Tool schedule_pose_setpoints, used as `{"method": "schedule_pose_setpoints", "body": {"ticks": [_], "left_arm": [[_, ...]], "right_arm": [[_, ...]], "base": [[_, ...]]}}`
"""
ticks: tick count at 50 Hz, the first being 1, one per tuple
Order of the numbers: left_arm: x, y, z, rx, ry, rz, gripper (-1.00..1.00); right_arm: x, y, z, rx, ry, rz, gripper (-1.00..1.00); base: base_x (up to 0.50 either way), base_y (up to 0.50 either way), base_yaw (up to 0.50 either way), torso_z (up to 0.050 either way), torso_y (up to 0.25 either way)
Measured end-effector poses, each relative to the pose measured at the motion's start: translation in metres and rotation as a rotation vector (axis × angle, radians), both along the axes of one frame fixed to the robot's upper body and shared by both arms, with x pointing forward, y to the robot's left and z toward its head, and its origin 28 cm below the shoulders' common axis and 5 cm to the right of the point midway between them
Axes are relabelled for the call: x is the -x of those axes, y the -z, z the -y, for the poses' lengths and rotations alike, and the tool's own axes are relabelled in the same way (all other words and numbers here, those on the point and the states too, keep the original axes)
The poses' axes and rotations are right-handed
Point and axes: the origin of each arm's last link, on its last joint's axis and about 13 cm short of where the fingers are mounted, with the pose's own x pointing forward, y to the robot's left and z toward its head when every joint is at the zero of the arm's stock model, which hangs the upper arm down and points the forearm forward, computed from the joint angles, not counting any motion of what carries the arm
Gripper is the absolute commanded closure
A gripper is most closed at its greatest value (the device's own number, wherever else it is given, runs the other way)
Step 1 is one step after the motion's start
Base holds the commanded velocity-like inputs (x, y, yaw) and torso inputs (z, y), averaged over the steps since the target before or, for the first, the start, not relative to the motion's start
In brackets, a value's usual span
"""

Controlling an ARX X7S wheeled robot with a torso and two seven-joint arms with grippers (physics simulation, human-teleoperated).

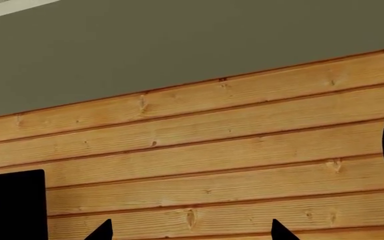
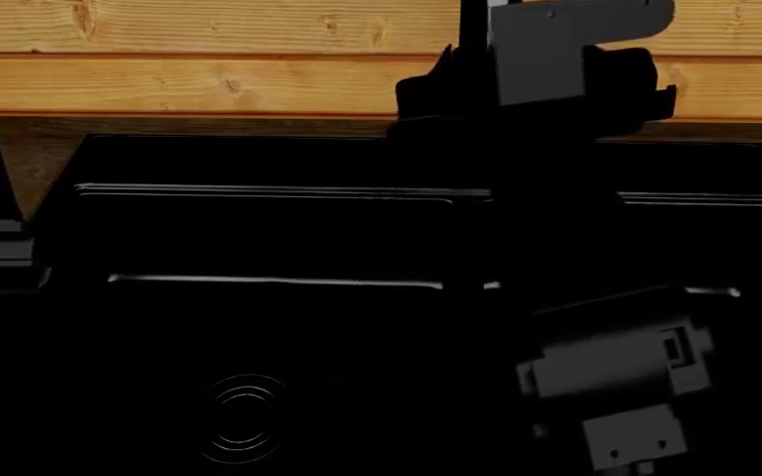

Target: Turn the sink spout to the right.

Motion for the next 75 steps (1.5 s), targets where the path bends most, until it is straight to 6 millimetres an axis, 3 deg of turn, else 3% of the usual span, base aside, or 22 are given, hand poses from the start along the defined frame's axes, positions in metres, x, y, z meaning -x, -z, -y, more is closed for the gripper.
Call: {"method": "schedule_pose_setpoints", "body": {"ticks": [31, 51, 75], "left_arm": [[0.0, 0.0, 0.0, 0.002, 0.003, -0.002, -1.0], [0.0, 0.0, 0.0, -0.001, 0.006, -0.004, -1.0], [0.0, 0.0, 0.0, -0.006, 0.009, -0.009, -1.0]], "right_arm": [[-0.003, -0.007, 0.024, 0.028, 0.074, -0.008, -1.0], [-0.002, -0.001, 0.04, 0.045, 0.113, -0.019, -1.0], [-0.008, -0.001, 0.048, 0.057, 0.132, -0.017, -1.0]], "base": [[0.0, 0.0, 0.0, 0.0, 0.0], [0.0, 0.0, 0.0, 0.0, 0.0], [0.0, 0.0, 0.0, 0.0, 0.0]]}}
